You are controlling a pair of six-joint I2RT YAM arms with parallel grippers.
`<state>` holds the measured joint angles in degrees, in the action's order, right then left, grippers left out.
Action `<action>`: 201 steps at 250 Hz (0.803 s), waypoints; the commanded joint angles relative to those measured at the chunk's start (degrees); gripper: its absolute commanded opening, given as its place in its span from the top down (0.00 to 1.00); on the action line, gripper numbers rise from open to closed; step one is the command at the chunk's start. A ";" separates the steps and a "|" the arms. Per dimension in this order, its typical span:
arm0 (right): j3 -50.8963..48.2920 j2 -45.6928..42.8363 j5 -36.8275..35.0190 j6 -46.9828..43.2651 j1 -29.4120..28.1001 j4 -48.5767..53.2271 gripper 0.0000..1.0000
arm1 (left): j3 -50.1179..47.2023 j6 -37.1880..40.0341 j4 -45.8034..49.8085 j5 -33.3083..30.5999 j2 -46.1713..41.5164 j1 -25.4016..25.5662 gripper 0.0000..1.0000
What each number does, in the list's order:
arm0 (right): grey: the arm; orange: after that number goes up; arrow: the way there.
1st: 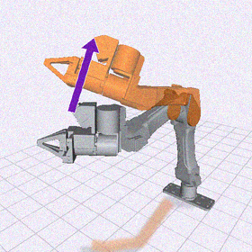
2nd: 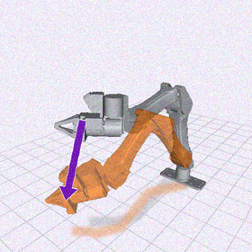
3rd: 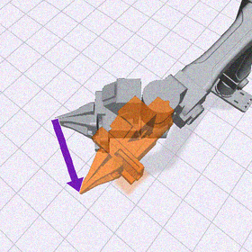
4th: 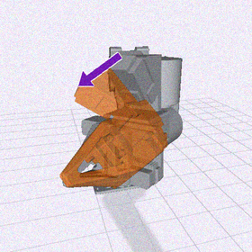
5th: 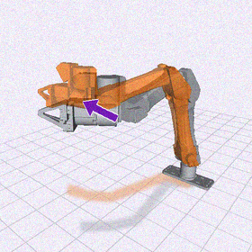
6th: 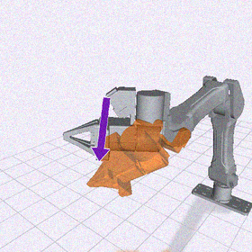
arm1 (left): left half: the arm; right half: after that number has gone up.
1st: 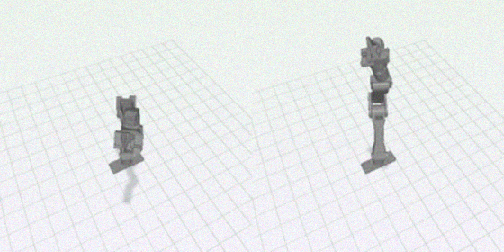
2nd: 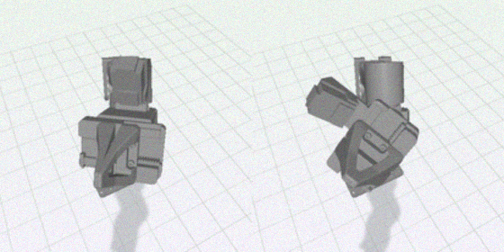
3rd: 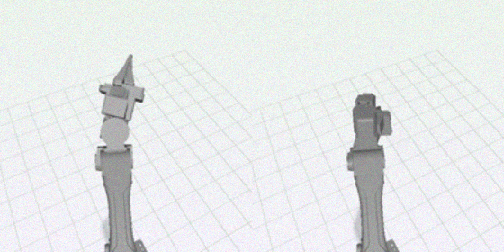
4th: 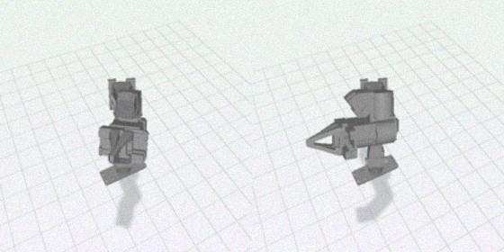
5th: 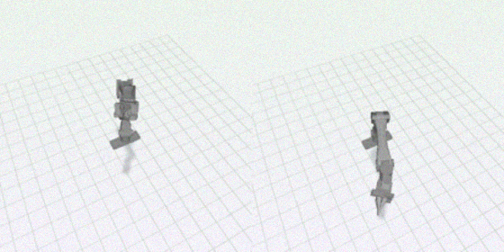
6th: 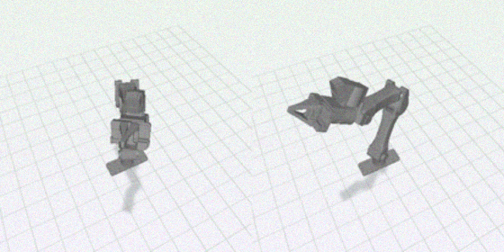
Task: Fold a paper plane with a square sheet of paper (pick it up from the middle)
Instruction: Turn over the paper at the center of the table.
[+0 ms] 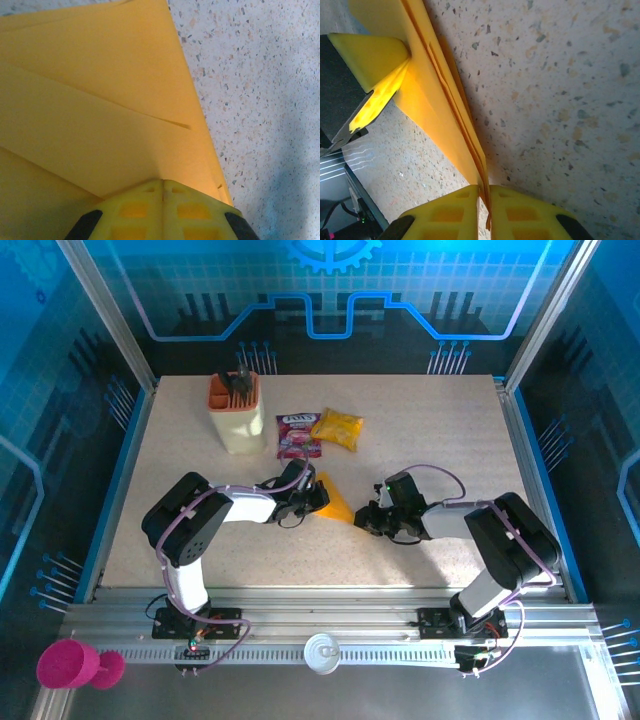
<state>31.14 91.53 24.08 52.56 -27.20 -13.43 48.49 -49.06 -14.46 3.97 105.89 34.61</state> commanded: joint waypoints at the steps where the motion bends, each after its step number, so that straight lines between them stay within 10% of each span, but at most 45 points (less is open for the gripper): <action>1: 0.33 -0.01 0.55 0.35 -0.15 -1.08 0.85 | -3.31 1.54 9.64 -0.13 4.33 0.02 1.00; 76: 0.07 0.69 0.62 0.61 1.22 -1.69 0.78 | -3.31 1.71 9.72 -0.13 4.15 -0.04 1.00; 201: -1.68 -6.31 4.03 1.70 4.09 -3.36 1.00 | -3.05 0.77 9.54 1.22 -1.04 -1.82 1.00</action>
<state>30.44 90.54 25.91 53.80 -25.10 -15.14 48.47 -49.10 -14.33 4.32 105.58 34.30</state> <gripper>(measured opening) 0.057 0.046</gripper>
